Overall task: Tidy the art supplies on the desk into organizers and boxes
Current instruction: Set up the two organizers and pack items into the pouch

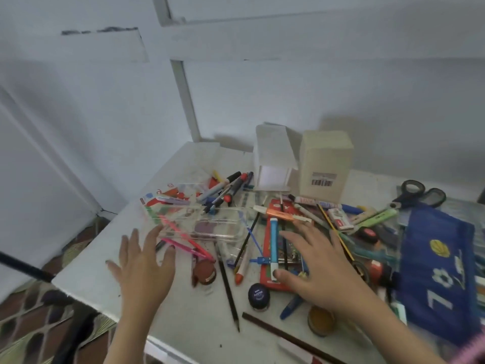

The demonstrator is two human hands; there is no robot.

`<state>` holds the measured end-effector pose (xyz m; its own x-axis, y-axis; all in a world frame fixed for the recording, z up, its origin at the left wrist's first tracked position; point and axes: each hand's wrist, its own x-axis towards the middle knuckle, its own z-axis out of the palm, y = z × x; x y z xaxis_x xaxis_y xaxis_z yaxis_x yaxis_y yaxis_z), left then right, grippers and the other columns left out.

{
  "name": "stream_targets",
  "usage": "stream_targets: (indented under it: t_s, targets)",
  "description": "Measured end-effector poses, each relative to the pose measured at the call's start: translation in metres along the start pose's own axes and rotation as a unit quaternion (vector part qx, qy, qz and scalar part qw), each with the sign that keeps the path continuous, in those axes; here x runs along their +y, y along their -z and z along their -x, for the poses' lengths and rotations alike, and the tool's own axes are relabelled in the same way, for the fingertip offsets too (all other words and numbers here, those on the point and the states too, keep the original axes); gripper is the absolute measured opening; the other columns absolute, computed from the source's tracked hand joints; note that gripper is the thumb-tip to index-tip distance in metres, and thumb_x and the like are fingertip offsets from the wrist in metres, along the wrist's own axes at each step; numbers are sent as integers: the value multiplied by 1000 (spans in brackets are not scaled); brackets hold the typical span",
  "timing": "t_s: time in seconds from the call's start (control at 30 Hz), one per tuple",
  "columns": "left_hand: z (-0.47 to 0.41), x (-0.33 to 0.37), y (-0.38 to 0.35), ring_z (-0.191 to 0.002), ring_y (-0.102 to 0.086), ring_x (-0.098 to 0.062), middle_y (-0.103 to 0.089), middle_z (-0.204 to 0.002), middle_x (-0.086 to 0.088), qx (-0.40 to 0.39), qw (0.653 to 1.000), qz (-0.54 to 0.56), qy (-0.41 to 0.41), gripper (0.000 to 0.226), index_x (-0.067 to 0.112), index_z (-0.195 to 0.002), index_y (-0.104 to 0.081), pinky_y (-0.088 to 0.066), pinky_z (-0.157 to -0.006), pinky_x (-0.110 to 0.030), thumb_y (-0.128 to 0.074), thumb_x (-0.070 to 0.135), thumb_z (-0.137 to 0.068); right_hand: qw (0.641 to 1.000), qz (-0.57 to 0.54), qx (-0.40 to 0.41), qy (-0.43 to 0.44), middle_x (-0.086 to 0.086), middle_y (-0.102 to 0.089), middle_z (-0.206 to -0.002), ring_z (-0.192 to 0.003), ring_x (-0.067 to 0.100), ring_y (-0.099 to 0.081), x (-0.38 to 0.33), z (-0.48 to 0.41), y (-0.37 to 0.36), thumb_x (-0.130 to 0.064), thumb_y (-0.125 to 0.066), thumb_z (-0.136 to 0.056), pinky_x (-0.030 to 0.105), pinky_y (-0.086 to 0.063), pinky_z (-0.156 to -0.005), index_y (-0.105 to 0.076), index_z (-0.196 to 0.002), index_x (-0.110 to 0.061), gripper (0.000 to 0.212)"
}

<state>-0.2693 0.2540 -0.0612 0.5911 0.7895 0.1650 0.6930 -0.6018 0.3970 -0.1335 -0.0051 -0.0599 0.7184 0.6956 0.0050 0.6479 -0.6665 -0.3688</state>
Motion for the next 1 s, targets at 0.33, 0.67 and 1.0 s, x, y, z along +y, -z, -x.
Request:
stream_targets:
  t_s: [0.33, 0.67, 1.0]
  targets:
    - [-9, -8, -29, -143, 19, -28, 20, -155, -15, -73, 986, 148, 38, 69, 34, -150, 0, 11, -113, -45, -42, 40, -95, 999, 36, 36, -18, -13, -17, -155, -142, 4, -9, 0, 2, -3, -59, -39, -90, 28, 11, -111, -21, -146, -36, 63]
    - [-12, 28, -30, -144, 15, -28, 9, -157, -16, -13, 974, 227, 18, 79, 22, -149, -17, 13, -112, -46, -34, 52, -78, 995, -25, 100, -5, -16, -32, -146, -133, 1, -23, 0, 12, 4, -52, -39, -93, 18, -14, -104, -34, -140, -37, 50]
    - [3, 89, -22, -144, 12, -22, 2, -159, -8, -14, 958, 256, -132, 72, 26, -146, -23, 2, -113, -49, -45, 48, -80, 975, -71, 194, -82, -4, -59, -118, -111, 12, -50, 45, 42, 49, -20, -53, -93, 21, -34, -92, -58, -121, -19, 29]
